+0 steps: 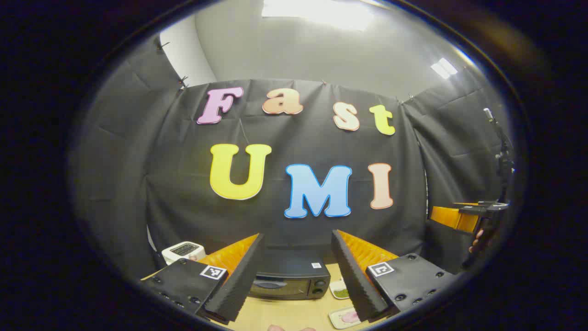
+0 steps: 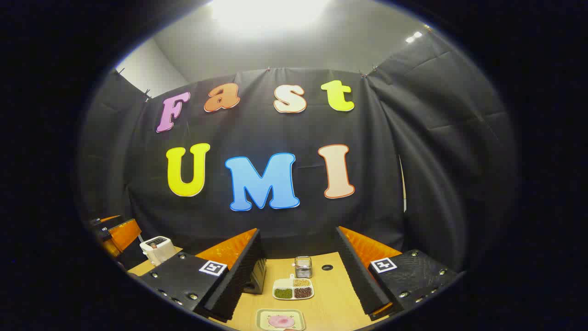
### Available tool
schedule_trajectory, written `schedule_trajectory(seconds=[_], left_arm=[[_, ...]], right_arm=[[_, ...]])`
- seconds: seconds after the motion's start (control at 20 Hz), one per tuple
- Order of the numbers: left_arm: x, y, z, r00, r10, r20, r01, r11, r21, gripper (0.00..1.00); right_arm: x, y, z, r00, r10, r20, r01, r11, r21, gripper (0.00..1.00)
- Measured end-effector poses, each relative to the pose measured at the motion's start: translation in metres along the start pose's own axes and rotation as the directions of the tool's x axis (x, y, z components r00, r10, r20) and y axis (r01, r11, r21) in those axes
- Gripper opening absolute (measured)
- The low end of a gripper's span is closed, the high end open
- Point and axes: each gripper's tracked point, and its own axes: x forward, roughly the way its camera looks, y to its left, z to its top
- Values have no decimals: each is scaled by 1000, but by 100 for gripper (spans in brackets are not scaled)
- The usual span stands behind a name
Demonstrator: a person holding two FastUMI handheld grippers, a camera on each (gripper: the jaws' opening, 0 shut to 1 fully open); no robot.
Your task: Open the electric oven with the left hand, put the food in, and close the electric oven.
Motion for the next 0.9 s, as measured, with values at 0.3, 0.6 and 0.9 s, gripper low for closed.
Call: schedule_trajectory(seconds=[0.3, 0.6, 0.9], left_arm=[[9, 16, 7, 1000, -6, 14, 6, 1000, -18, 100], [23, 18, 1, 1000, -10, 5, 11, 1000, -26, 100], [37, 17, 2, 1000, -12, 9, 13, 1000, -14, 100]], right_arm=[[4, 16, 8, 1000, 3, 24, -3, 1000, -16, 98], [12, 14, 7, 1000, -4, 25, 5, 999, -32, 98], [24, 10, 5, 1000, -6, 20, 7, 1000, -27, 98]])
